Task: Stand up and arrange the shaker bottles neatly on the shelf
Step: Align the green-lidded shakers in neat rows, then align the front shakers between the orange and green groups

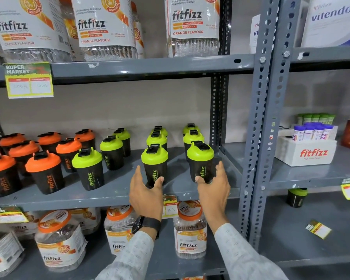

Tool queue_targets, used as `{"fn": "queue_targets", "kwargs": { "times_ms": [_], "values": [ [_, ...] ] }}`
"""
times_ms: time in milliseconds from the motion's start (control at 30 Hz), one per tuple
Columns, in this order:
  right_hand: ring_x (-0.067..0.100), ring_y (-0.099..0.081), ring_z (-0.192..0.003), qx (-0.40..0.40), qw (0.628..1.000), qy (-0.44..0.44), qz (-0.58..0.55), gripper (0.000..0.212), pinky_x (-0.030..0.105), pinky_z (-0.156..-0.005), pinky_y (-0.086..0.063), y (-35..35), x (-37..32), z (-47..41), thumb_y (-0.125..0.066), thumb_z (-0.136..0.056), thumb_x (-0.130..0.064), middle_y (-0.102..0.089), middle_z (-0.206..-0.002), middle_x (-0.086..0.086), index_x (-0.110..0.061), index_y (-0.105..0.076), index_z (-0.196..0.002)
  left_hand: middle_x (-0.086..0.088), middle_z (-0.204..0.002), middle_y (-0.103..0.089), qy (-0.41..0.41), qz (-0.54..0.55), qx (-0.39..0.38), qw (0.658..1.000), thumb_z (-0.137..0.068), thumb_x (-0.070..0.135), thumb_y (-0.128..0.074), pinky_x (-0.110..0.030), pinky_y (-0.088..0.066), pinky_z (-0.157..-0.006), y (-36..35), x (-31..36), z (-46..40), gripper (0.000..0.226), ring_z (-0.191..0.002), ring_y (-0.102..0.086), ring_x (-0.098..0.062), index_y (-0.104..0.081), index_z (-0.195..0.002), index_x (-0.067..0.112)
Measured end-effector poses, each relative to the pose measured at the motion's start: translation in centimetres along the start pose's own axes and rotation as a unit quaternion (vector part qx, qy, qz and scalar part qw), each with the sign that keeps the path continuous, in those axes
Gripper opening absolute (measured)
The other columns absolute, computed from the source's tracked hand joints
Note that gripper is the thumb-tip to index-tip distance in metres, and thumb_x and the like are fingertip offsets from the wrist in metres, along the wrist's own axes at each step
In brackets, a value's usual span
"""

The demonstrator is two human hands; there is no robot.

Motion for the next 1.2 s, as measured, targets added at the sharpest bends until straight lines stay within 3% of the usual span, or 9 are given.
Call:
{"fn": "queue_targets", "kwargs": {
  "times_ms": [233,300,500,700,833,1000,1100,1200],
  "values": [
    [0.025,-0.056,-0.136,0.02,0.999,0.023,-0.037,0.086,0.035,-0.111,-0.045,-0.3,-0.2,2.3,-0.086,-0.08,-0.009,-0.057,-0.148,0.009,-0.012,-0.043,-0.155,-0.006,-0.126,-0.068,-0.018,0.036,0.001,0.999,-0.08,0.022,-0.084,-0.038,-0.054,-0.092,0.9,0.0,1.2,0.064,-0.111,-0.066,-0.024,-0.059,-0.138,0.017],
    [0.022,-0.059,-0.129,0.036,0.998,0.043,-0.042,0.079,0.032,-0.106,-0.046,0.0,-0.9,2.5,-0.085,-0.081,-0.007,-0.061,-0.14,0.008,-0.012,-0.048,-0.15,-0.004,-0.122,-0.069,-0.023,0.044,0.005,0.999,-0.082,0.022,-0.082,-0.033,-0.052,-0.089,1.8,-0.2,0.7,0.057,-0.105,-0.067,-0.02,-0.062,-0.135,0.018],
    [0.016,-0.062,-0.104,0.072,0.987,0.126,-0.075,0.051,0.031,-0.093,-0.052,-2.0,-4.2,5.2,-0.081,-0.083,-0.001,-0.063,-0.114,0.001,-0.008,-0.06,-0.129,0.007,-0.111,-0.067,-0.045,0.048,0.069,0.995,-0.088,0.014,-0.075,-0.033,-0.052,-0.091,8.0,-3.0,-2.7,0.037,-0.101,-0.066,-0.014,-0.069,-0.125,0.016],
    [0.013,-0.066,-0.089,-0.023,0.982,0.172,-0.072,0.035,0.03,-0.08,-0.057,-10.3,-8.1,11.2,-0.081,-0.082,-0.005,-0.068,-0.099,-0.005,-0.016,-0.068,-0.112,-0.008,-0.121,-0.068,-0.035,0.039,0.108,0.993,-0.086,0.016,-0.072,-0.037,-0.053,-0.092,15.0,-9.1,-9.4,0.046,-0.108,-0.065,-0.025,-0.064,-0.131,0.013],
    [0.013,-0.066,-0.101,-0.105,0.985,0.125,-0.058,0.051,0.04,-0.088,-0.059,-17.9,-10.7,14.6,-0.085,-0.081,-0.016,-0.067,-0.111,-0.007,-0.017,-0.066,-0.128,-0.016,-0.127,-0.062,-0.035,0.014,0.115,0.993,-0.084,0.014,-0.075,-0.039,-0.046,-0.099,19.0,-12.9,-13.9,0.057,-0.118,-0.059,-0.033,-0.057,-0.137,0.008],
    [0.022,-0.054,-0.135,-0.13,0.989,0.065,-0.032,0.089,0.036,-0.113,-0.043,-24.2,-13.3,16.5,-0.09,-0.076,-0.027,-0.057,-0.147,0.006,-0.016,-0.045,-0.153,-0.019,-0.142,-0.051,-0.015,-0.004,0.112,0.994,-0.078,0.017,-0.083,-0.042,-0.037,-0.106,21.6,-15.1,-17.1,0.076,-0.135,-0.044,-0.034,-0.047,-0.144,0.006],
    [0.025,-0.048,-0.14,-0.13,0.991,0.043,0.007,0.1,0.032,-0.111,-0.035,-26.3,-14.3,17.0,-0.091,-0.074,-0.032,-0.051,-0.153,0.006,-0.015,-0.037,-0.157,-0.019,-0.145,-0.048,0.012,-0.013,0.086,0.996,-0.073,0.027,-0.088,-0.045,-0.04,-0.104,21.7,-15.9,-18.6,0.088,-0.136,-0.044,-0.035,-0.044,-0.146,0.007],
    [0.027,-0.05,-0.138,-0.119,0.992,0.026,0.029,0.102,0.038,-0.11,-0.04,-27.6,-14.8,17.1,-0.092,-0.071,-0.035,-0.052,-0.15,0.008,-0.015,-0.038,-0.155,-0.018,-0.139,-0.051,0.044,-0.023,0.064,0.997,-0.064,0.037,-0.093,-0.05,-0.044,-0.101,21.0,-16.4,-20.2,0.094,-0.131,-0.048,-0.038,-0.047,-0.141,0.008]
  ]
}}
Point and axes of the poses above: each hand's wrist, its own z-axis away from the middle knuckle, its own y-axis out of the back of the hand, x = y × z, the point moved 4 cm from there along -z, towards the middle knuckle
